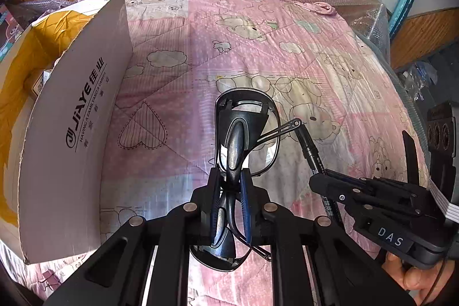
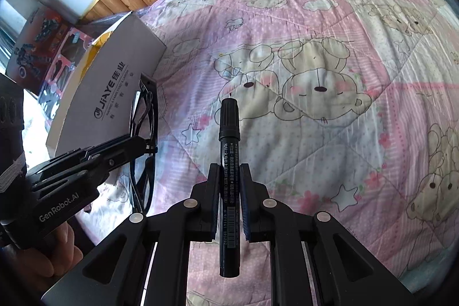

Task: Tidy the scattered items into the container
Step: 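Carry the glasses and marker with both tools over the white box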

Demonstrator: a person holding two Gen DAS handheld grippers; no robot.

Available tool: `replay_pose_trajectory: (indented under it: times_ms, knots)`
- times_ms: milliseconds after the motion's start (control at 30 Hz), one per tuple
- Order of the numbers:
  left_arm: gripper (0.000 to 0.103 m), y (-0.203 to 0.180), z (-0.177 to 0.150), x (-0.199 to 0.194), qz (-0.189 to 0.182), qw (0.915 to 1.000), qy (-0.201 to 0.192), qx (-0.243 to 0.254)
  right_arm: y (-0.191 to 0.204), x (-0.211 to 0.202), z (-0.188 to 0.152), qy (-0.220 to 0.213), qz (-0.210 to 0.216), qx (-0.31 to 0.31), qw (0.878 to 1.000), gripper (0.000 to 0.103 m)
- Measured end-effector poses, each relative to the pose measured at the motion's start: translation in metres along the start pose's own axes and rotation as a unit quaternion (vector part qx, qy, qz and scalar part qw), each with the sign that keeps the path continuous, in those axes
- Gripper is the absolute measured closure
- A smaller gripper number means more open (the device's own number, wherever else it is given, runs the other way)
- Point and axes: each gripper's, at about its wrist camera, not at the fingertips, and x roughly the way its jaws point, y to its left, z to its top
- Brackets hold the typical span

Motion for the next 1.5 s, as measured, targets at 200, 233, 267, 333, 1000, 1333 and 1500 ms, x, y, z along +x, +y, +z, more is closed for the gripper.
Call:
replay_pose_trajectory:
  times_ms: [200,233,267,333,1000,1333,1500]
  knots:
    - [0.089,0.000,-0.008,-0.017,-0.008,0.9999,-0.010,-0.003,0.009,-0.006,-0.015,-0.004,0.004,0.003,1.000,0.089]
    - [0.089,0.000,-0.009,-0.019,-0.009,0.9999,-0.011,-0.003,0.011,-0.008,-0.017,-0.005,0.004,0.003,1.000,0.089]
    - [0.089,0.000,-0.010,-0.021,-0.010,0.9999,-0.012,-0.003,0.012,-0.009,-0.019,-0.006,0.004,0.003,1.000,0.089]
    - [0.089,0.000,-0.012,-0.025,-0.012,0.9998,-0.014,-0.004,0.015,-0.011,-0.022,-0.008,0.005,0.004,1.000,0.089]
    - [0.089,0.009,-0.024,-0.057,-0.030,0.9987,-0.036,-0.022,0.061,-0.026,-0.049,-0.014,0.009,-0.024,1.000,0.089]
    - [0.089,0.026,-0.026,-0.075,-0.040,0.9971,-0.052,-0.039,0.090,-0.033,-0.051,-0.020,0.014,-0.045,0.999,0.089]
    - [0.089,0.035,-0.026,-0.086,-0.046,0.9958,-0.062,-0.050,0.102,-0.038,-0.051,-0.024,0.016,-0.052,0.998,0.089]
